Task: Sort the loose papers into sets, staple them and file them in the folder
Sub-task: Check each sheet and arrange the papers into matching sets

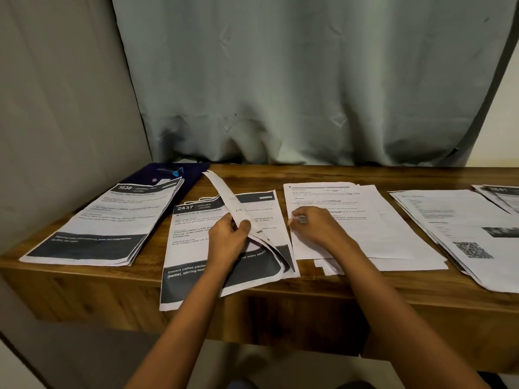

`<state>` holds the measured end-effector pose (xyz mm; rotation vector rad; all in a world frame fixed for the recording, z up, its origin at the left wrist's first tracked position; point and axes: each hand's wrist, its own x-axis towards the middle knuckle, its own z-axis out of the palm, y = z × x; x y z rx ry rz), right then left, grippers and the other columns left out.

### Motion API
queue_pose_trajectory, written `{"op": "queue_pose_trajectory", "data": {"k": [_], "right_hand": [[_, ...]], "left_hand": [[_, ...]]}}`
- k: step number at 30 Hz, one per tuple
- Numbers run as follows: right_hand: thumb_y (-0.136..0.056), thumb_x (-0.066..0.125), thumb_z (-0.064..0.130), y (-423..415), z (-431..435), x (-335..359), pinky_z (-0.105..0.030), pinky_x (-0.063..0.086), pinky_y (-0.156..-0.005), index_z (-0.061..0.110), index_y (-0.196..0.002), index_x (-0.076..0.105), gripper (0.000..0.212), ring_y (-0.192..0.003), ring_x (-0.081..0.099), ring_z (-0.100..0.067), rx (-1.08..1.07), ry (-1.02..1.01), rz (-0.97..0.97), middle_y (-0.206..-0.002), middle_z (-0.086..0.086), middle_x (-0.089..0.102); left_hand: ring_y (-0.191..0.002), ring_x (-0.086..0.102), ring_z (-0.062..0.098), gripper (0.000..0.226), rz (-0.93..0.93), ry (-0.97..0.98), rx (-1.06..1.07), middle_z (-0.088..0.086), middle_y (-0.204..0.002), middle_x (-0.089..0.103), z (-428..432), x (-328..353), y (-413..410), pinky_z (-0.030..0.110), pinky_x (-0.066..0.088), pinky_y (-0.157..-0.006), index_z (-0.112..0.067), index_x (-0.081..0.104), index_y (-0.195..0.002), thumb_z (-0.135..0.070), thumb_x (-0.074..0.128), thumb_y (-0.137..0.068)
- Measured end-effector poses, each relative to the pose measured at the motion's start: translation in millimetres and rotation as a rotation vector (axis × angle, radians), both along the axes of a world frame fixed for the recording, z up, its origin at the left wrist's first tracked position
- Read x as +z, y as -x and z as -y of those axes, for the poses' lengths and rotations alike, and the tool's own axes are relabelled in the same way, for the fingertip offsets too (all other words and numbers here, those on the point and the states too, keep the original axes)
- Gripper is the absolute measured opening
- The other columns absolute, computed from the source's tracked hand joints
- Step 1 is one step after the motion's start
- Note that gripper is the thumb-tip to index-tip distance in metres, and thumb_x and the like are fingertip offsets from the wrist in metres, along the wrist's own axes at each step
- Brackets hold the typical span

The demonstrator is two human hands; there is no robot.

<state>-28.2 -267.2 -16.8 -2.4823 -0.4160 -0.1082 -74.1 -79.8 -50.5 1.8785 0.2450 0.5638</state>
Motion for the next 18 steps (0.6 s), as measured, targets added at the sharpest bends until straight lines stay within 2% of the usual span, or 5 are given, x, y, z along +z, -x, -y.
{"op": "queue_pose_trajectory", "data": {"k": [4, 7, 11, 14, 18], "right_hand": [[-0.092, 0.057, 0.038, -10.8, -17.7, 3.0, -0.036, 0.044, -0.093, 0.010, -0.106, 0.069, 0.034, -0.114, 0.054, -0.028, 0.054, 0.025, -0.040, -0.119, -0.012, 0.063], [-0.091, 0.054, 0.046, -19.7, -31.2, 7.5, -0.043, 0.038, -0.098, 0.020, -0.075, 0.058, 0.031, -0.124, 0.040, -0.035, 0.028, 0.104, -0.118, -0.122, -0.018, 0.057], [-0.094, 0.040, 0.051, -30.0, -45.7, 10.3, -0.046, 0.030, -0.101, 0.012, -0.129, 0.050, 0.053, -0.136, 0.023, -0.036, -0.119, 0.188, -0.178, -0.144, -0.019, 0.036], [-0.096, 0.036, 0.050, -30.9, -48.9, 15.5, -0.047, 0.029, -0.103, 0.011, -0.134, 0.048, 0.055, -0.136, 0.025, -0.036, -0.169, 0.054, -0.216, -0.144, -0.017, 0.040], [-0.099, 0.030, 0.052, -16.0, -46.6, 19.3, -0.046, 0.035, -0.106, 0.009, -0.118, 0.063, 0.058, -0.126, 0.046, -0.035, 0.030, -0.131, -0.167, -0.129, -0.016, 0.058]], "left_hand": [[-0.089, 0.066, 0.022, 0.012, -0.010, -0.005, 0.008, 0.004, -0.097, 0.069, 0.8, 0.2, 0.3, 0.043, 0.054, -0.085, -0.017, 0.062, -0.100, -0.022, 0.060, -0.090], [-0.088, 0.065, 0.020, 0.016, -0.004, 0.000, 0.006, 0.003, -0.096, 0.069, 3.4, 3.2, 3.0, 0.041, 0.053, -0.084, -0.014, 0.064, -0.104, -0.023, 0.059, -0.091], [-0.087, 0.066, 0.019, 0.017, -0.005, -0.016, 0.005, 0.002, -0.092, 0.070, 3.6, 4.8, 3.5, 0.039, 0.054, -0.083, -0.015, 0.065, -0.100, -0.029, 0.059, -0.091], [-0.089, 0.067, 0.022, 0.011, -0.011, -0.014, -0.006, -0.001, -0.088, 0.069, 3.6, 4.6, 3.3, 0.043, 0.054, -0.085, -0.027, 0.061, -0.083, -0.034, 0.060, -0.090], [-0.087, 0.065, 0.023, 0.021, 0.011, -0.031, 0.018, 0.001, -0.083, 0.068, 3.2, 4.2, 4.7, 0.040, 0.051, -0.082, -0.020, 0.063, -0.083, -0.039, 0.059, -0.091]]}}
